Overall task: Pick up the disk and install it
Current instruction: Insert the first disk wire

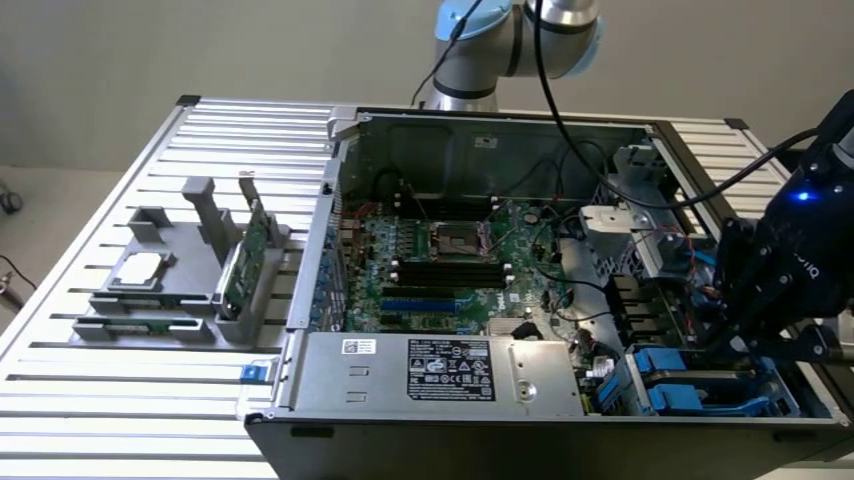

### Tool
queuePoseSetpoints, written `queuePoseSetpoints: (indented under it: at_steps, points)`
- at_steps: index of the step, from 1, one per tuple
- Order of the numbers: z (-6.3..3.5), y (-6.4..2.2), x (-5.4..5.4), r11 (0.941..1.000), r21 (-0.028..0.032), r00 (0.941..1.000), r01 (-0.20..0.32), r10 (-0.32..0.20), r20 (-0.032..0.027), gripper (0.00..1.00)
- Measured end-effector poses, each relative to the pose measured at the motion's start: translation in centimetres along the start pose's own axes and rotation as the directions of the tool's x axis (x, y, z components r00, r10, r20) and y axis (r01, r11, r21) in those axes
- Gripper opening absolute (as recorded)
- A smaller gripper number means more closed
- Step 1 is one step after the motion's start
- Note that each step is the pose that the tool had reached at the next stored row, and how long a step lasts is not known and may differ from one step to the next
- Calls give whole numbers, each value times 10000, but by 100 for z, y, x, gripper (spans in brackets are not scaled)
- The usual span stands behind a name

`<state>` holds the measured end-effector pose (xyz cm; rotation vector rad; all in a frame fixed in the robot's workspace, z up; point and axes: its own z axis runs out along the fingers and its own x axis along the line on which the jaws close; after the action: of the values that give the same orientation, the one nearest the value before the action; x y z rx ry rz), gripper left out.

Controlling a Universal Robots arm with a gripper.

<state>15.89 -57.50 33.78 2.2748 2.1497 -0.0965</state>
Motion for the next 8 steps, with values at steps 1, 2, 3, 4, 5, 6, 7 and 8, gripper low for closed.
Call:
queuePoseSetpoints:
  at_steps: [1, 2, 3, 4, 5, 6, 7, 8]
  points:
    - [-3, -1, 6, 10000, 17, 10000, 1, -1, 6, 16]
    - [-5, -1, 11, 10000, 34, 10000, 2, -2, 14, 16]
    - [-9, -1, 15, 10000, 48, 10000, 2, -3, 22, 16]
    - [-12, -1, 18, 10000, 63, 10000, 3, -3, 27, 16]
    - [-14, -1, 20, 10000, 75, 10000, 3, -4, 31, 16]
    - [-17, 0, 22, 10000, 88, 10000, 4, -4, 33, 16]
    - [-20, 1, 22, 10000, 97, 10000, 4, -5, 33, 16]
    - [-21, 1, 22, 9999, 103, 10000, 4, -5, 33, 16]
